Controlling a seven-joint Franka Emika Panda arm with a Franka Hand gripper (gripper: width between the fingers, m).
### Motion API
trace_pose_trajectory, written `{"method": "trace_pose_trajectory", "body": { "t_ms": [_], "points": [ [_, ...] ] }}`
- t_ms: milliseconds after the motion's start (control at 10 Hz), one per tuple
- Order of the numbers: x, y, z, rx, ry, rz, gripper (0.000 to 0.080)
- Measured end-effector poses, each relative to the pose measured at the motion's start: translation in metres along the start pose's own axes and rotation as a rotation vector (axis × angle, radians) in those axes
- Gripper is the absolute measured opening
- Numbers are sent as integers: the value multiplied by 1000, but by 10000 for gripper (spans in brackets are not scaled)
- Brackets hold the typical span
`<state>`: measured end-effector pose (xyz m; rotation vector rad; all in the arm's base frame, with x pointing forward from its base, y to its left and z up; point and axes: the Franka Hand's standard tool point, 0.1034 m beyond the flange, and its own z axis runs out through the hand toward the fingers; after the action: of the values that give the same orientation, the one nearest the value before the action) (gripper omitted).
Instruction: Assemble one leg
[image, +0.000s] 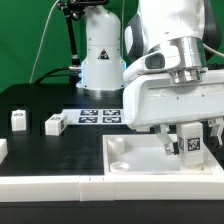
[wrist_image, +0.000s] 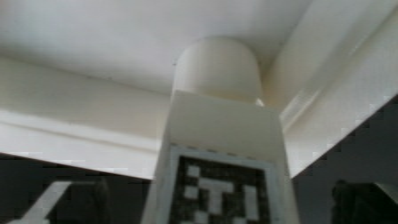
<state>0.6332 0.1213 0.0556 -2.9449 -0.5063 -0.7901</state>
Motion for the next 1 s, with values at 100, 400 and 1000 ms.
{"method": "trace_pose_trajectory", "body": {
  "t_ms": [100, 400, 1000],
  "points": [
    [0, 0, 0, 0, 0, 0, 646],
    [4, 6, -6, -5, -1, -13, 649],
    [18, 10, -25, -2, -33, -22, 649]
  ]
}}
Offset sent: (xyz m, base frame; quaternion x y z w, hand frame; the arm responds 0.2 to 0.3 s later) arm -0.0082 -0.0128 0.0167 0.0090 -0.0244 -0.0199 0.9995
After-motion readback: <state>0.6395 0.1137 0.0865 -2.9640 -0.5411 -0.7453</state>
